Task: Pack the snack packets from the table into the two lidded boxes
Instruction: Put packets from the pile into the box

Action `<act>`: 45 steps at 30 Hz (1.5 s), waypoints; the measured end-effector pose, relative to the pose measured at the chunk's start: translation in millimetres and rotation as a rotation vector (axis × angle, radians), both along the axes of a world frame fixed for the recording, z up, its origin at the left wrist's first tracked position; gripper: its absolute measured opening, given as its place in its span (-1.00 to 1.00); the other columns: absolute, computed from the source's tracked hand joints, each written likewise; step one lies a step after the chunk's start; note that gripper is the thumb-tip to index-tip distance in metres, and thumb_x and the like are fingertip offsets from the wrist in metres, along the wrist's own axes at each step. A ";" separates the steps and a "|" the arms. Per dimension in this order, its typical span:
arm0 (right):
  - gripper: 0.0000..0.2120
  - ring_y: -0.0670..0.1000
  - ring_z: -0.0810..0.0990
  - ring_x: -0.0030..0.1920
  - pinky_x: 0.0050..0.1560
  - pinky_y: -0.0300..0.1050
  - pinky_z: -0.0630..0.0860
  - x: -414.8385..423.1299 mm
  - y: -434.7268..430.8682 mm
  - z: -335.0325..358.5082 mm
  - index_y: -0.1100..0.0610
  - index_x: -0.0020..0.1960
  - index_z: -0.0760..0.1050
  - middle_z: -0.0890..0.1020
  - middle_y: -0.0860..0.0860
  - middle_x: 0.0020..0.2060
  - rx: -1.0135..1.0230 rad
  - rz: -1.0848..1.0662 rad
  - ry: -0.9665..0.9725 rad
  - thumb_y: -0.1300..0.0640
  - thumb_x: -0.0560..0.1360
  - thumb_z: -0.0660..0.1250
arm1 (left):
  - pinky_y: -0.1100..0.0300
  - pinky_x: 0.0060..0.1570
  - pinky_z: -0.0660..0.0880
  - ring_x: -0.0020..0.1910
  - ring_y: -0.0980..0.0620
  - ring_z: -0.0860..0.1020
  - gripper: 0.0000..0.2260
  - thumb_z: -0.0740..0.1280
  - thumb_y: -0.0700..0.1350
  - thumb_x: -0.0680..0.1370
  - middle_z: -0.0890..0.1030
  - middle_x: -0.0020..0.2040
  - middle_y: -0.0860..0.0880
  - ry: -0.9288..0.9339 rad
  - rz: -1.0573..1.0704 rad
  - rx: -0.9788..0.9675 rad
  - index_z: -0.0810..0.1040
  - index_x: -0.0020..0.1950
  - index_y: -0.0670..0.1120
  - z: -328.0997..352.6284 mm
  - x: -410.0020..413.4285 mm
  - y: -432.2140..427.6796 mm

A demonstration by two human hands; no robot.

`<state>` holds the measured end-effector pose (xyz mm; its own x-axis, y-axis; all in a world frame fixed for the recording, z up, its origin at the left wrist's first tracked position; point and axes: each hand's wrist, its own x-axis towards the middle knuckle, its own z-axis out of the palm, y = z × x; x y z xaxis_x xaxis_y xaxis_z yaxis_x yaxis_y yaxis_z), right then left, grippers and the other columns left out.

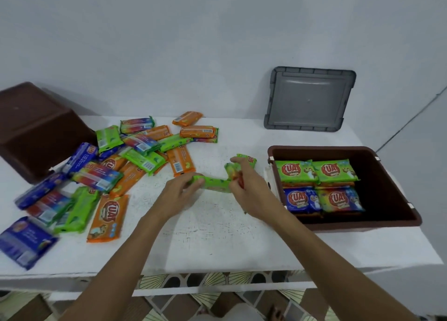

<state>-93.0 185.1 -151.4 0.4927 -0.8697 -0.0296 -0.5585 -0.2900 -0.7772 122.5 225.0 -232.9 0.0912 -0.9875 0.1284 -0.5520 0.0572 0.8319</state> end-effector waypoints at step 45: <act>-0.64 0.10 0.58 -0.05 -0.24 -0.12 0.43 -174.8 -58.9 -9.0 -0.10 0.26 0.35 0.60 0.07 0.01 -0.285 0.136 0.545 -0.14 0.53 0.33 | 0.22 -0.20 0.62 0.09 0.02 0.65 -0.80 0.34 -0.11 0.57 0.64 0.13 -0.01 0.600 0.267 -0.060 0.56 0.16 0.09 72.4 -192.9 -20.7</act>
<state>-267.8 126.2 -160.4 0.5790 -0.8110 -0.0837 -0.7960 -0.5401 -0.2732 -70.4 204.3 -160.5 0.4050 -0.9137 0.0329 0.0046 0.0380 0.9993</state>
